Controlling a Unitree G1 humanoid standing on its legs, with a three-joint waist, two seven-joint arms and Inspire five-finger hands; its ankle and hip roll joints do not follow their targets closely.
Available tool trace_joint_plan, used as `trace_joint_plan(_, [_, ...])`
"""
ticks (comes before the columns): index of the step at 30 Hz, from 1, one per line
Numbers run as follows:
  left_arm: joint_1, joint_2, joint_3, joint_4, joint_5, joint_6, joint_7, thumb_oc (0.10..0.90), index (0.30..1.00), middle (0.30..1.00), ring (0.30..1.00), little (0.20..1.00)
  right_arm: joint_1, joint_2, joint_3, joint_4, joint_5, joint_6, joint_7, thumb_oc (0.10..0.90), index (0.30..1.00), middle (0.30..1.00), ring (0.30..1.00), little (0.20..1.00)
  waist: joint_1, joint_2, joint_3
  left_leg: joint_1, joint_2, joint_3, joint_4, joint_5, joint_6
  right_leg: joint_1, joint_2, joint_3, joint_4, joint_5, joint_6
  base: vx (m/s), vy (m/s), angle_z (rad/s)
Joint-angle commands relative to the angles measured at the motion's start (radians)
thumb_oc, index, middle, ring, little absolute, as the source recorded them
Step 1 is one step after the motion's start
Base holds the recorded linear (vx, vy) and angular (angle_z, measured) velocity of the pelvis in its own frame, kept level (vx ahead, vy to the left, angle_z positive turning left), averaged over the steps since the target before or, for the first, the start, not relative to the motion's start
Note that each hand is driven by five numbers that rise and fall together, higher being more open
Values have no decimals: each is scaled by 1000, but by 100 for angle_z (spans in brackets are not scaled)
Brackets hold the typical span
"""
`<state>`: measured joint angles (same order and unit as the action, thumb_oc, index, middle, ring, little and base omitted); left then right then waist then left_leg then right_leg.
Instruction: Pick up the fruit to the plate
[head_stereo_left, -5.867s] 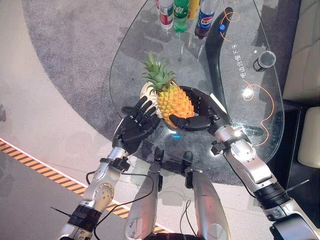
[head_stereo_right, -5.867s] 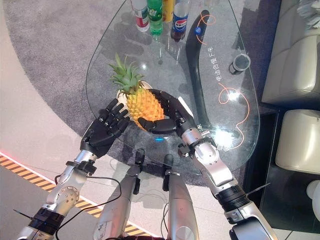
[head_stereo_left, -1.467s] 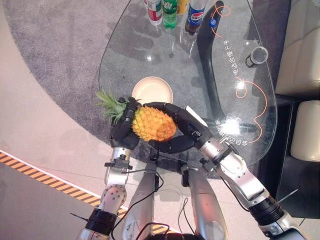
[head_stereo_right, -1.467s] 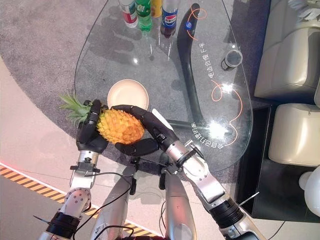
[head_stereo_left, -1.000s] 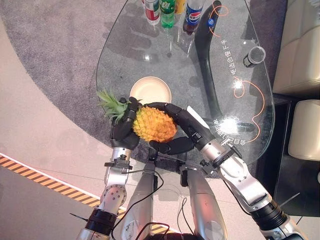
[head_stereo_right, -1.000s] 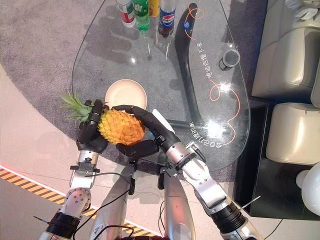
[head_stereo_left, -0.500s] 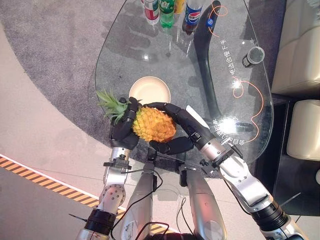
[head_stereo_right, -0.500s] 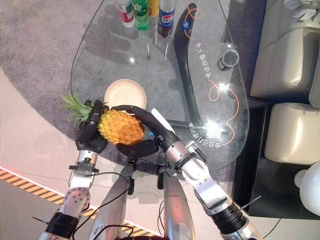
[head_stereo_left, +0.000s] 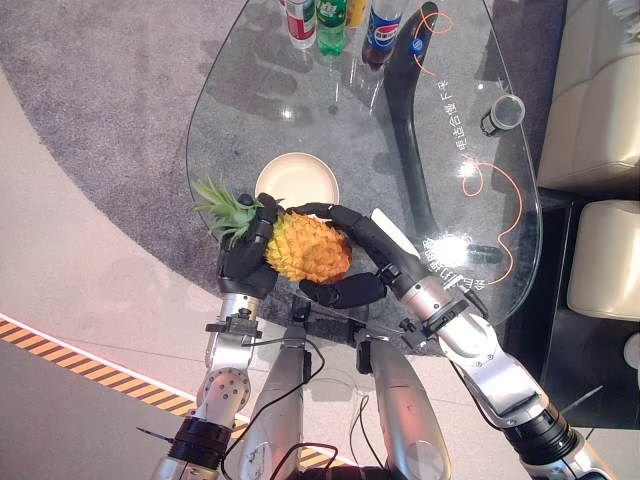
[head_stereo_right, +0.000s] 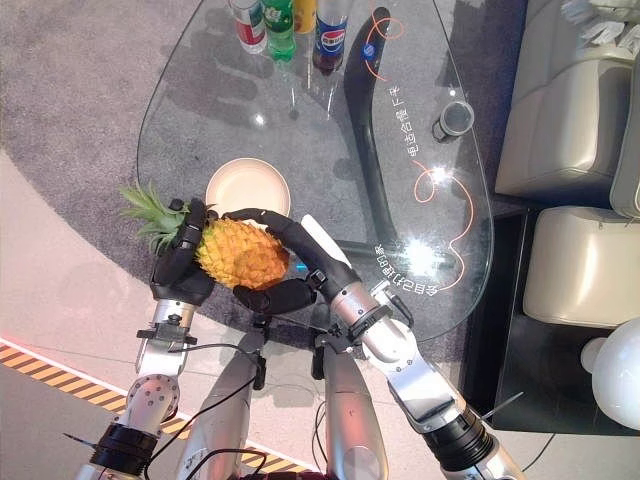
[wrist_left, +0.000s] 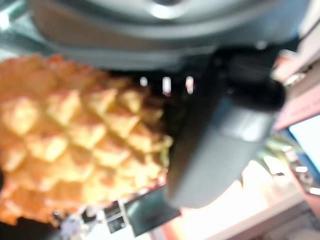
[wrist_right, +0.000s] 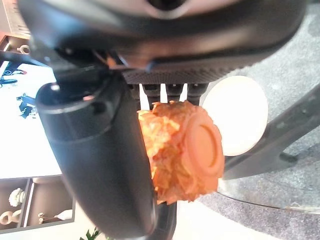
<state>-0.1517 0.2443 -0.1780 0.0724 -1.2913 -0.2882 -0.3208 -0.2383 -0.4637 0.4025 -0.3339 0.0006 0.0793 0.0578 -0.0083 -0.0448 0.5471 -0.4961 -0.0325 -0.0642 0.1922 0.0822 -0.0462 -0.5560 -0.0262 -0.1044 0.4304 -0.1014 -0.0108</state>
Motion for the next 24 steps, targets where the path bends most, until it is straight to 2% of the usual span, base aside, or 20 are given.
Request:
trace_joint_plan(1, [15,44,239,-229,-66,-103,-131,100,300,300,300,200,76,-134,-362,143,-210,200,-323,800,900,900,900,900,-2,7,-27,23,-21,58,88,-91,18,79,25,15,-126,71,55,0,0,0])
trace_joint_plan(8, [16,39,246,-234,-53,-98,-122,100,300,300,300,200,75,-132,-373,133,-220,220,-359,800,900,900,900,900,-3,8,-27,22,-19,59,89,-93,18,80,26,17,-127,69,54,0,0,0])
trace_joint_plan(17, [13,39,255,-224,-53,-94,-120,100,300,300,300,200,69,-117,-402,153,-234,213,-515,800,900,900,900,900,-5,12,-27,32,-17,60,87,-96,18,92,28,19,-136,68,53,0,0,0])
trace_joint_plan(24, [7,35,261,-226,-46,-92,-114,100,300,300,300,200,72,-111,-403,147,-226,213,-486,800,900,900,900,900,-7,14,-27,32,-16,61,86,-94,16,91,31,24,-136,69,52,0,0,0])
